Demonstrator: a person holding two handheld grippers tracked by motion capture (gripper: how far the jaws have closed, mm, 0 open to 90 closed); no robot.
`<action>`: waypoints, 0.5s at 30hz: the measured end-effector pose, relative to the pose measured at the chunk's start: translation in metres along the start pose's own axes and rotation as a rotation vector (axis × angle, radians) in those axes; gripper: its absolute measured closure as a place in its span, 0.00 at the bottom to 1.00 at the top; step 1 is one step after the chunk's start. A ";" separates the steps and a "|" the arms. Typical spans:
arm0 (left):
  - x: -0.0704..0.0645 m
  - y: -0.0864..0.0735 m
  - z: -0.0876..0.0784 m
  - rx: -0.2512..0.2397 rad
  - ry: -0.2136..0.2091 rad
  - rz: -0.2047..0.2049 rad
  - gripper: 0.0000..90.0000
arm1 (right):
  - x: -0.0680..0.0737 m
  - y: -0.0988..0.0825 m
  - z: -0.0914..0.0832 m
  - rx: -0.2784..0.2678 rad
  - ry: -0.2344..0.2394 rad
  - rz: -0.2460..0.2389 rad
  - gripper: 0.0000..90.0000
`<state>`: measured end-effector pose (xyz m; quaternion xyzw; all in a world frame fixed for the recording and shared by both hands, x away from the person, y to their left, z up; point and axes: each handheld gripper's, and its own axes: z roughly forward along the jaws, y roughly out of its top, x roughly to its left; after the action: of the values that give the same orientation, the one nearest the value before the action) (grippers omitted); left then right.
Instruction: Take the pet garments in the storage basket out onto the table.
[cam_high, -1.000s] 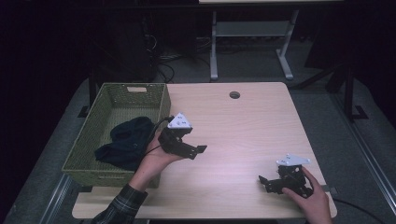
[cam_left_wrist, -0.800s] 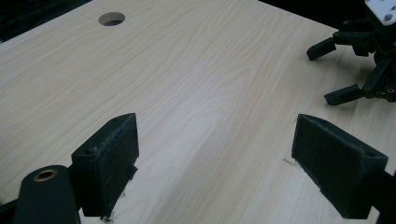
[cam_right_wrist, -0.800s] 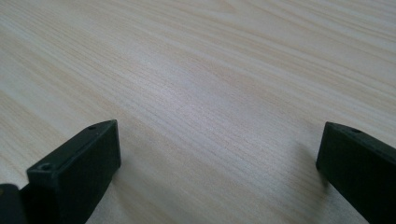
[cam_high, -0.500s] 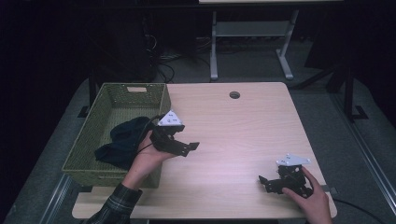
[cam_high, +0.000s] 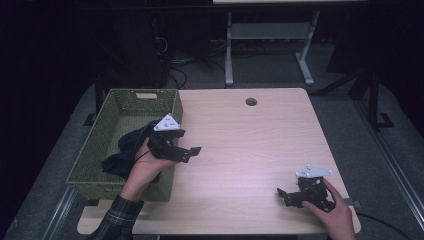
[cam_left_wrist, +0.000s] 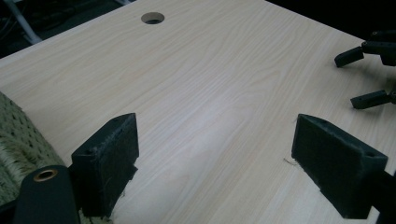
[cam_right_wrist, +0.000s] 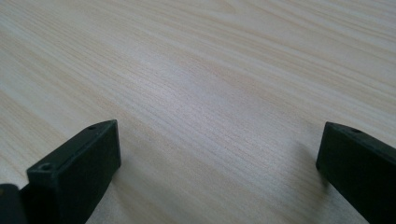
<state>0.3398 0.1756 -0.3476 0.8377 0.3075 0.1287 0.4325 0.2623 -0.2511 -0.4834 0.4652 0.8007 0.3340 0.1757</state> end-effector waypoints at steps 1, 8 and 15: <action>0.001 0.000 -0.002 0.004 0.003 0.005 0.16 | 0.000 0.000 0.000 0.000 0.000 -0.001 0.00; 0.009 -0.003 -0.009 0.001 0.022 -0.010 0.16 | 0.000 0.000 0.000 0.000 0.000 0.000 0.00; 0.017 -0.008 -0.017 0.001 0.043 -0.027 0.16 | 0.000 0.000 0.000 0.000 0.000 -0.001 0.00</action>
<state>0.3417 0.2008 -0.3446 0.8307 0.3279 0.1407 0.4273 0.2623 -0.2511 -0.4834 0.4648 0.8009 0.3338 0.1760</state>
